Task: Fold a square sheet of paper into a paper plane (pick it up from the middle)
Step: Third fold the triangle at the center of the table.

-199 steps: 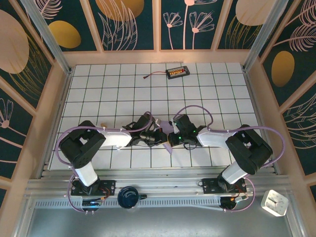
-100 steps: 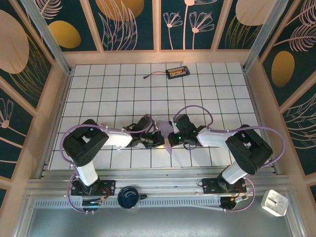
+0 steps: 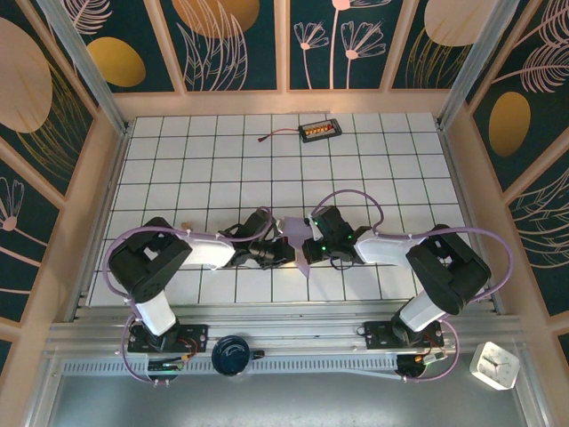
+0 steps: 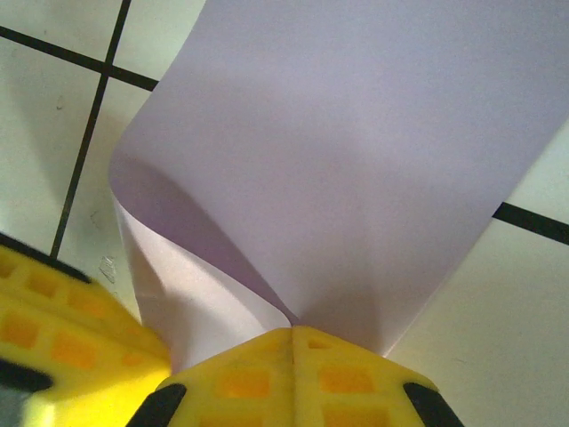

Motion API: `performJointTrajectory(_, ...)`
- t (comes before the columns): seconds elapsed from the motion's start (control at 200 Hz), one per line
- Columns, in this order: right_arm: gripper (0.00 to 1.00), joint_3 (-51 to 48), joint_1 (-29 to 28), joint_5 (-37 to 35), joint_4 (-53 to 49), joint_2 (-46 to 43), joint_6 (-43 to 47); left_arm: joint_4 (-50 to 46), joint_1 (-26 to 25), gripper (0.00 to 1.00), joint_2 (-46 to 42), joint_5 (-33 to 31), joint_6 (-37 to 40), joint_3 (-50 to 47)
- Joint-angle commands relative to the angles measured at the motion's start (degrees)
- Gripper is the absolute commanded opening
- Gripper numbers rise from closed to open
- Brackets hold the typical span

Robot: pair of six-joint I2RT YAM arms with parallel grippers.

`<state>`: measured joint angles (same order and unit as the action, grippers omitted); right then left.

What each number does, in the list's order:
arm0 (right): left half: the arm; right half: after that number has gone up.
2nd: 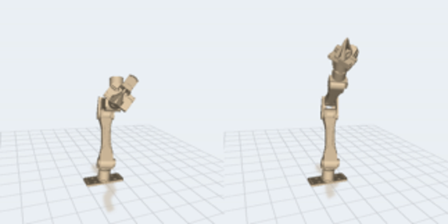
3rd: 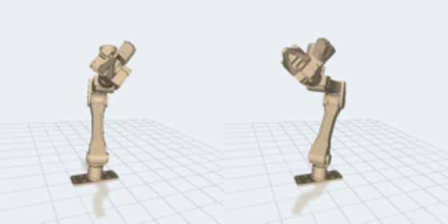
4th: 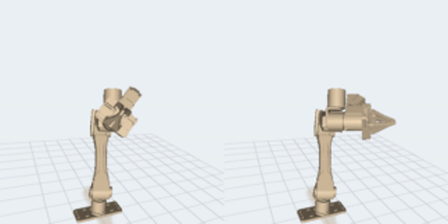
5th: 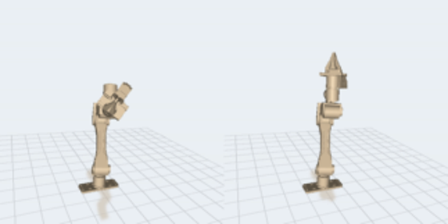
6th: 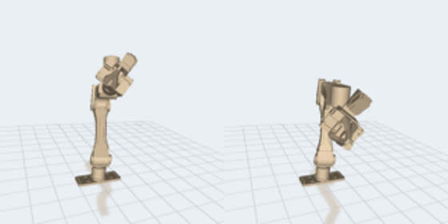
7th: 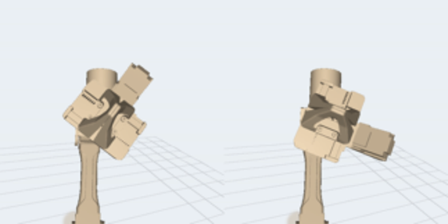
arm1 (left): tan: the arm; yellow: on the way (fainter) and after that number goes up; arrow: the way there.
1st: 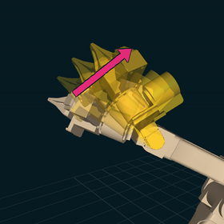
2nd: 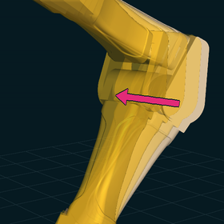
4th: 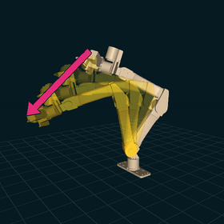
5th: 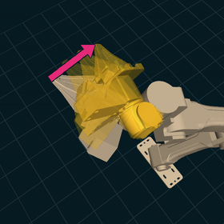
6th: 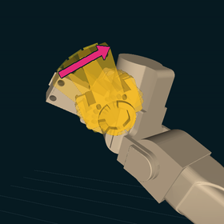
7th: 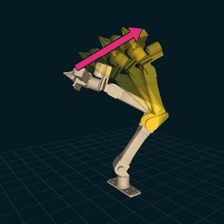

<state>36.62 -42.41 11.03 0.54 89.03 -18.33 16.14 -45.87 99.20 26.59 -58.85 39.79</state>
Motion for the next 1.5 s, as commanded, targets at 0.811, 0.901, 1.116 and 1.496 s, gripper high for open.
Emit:
performJointTrajectory(0.811,0.00,-2.4,-0.2,-0.2,-3.3,3.0,-1.6,17.4,-5.3,0.00,2.9,2.8,-12.4,-4.5)
performJointTrajectory(0.901,0.00,-2.4,-0.2,-0.3,-3.3,3.1,-1.5,16.8,-5.4,0.00,3.6,3.0,-12.0,-4.1)
performJointTrajectory(1.116,0.00,-2.4,-0.2,-0.3,-3.4,3.3,-1.5,12.9,-5.7,0.00,4.1,2.2,-10.2,-3.5)
performJointTrajectory(1.496,0.00,-2.3,-0.2,-0.1,-3.5,3.9,-1.6,8.8,-6.8,0.00,3.8,1.1,-8.5,-2.4)
